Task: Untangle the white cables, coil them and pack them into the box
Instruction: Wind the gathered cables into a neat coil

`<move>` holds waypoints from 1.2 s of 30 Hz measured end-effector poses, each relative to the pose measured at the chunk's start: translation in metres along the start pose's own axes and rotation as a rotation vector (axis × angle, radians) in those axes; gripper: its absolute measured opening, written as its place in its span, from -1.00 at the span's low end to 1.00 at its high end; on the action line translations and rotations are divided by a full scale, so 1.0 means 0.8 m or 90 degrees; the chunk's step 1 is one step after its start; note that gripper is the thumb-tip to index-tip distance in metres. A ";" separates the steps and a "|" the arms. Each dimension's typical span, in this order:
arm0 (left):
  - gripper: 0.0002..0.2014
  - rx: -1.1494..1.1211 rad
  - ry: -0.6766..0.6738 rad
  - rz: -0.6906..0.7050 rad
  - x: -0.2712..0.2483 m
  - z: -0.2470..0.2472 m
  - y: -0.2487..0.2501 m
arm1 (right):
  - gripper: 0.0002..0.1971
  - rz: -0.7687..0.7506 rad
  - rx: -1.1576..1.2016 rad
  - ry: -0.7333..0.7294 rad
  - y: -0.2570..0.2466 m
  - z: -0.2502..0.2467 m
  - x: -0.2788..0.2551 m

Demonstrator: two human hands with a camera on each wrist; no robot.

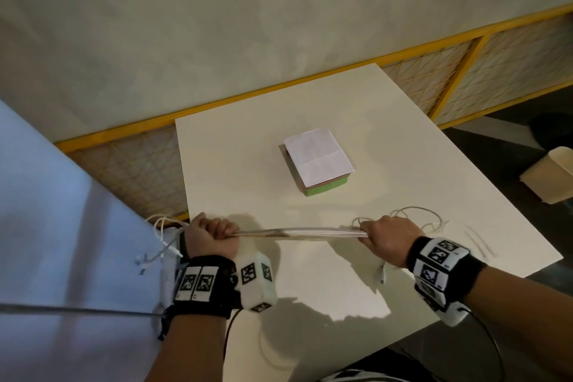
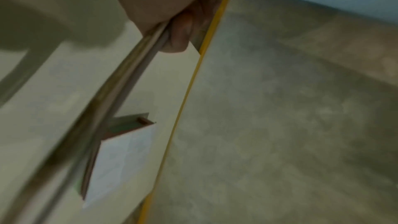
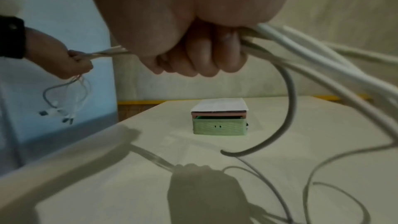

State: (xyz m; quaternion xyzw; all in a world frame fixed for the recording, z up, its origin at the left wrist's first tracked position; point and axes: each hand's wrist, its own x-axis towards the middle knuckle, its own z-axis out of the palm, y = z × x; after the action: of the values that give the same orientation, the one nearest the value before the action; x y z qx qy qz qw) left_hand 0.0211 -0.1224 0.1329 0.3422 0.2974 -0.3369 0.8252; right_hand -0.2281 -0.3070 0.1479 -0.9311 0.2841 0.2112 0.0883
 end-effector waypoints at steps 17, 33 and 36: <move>-0.58 0.081 -0.007 -0.018 -0.059 0.038 -0.107 | -0.03 -0.213 0.117 0.020 -0.094 -0.033 0.024; -0.56 0.010 0.006 0.010 -0.007 0.011 -0.010 | -0.63 -0.069 0.051 0.042 -0.058 -0.018 0.001; -0.50 0.015 0.019 0.027 -0.003 0.004 -0.012 | -0.63 -0.053 0.018 0.038 -0.040 -0.008 0.000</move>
State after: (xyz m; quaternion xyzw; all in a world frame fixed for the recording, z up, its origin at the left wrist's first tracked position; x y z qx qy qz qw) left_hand 0.0131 -0.1293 0.1326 0.3630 0.2980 -0.3174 0.8238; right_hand -0.2079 -0.2820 0.1550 -0.9465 0.2506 0.1758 0.1017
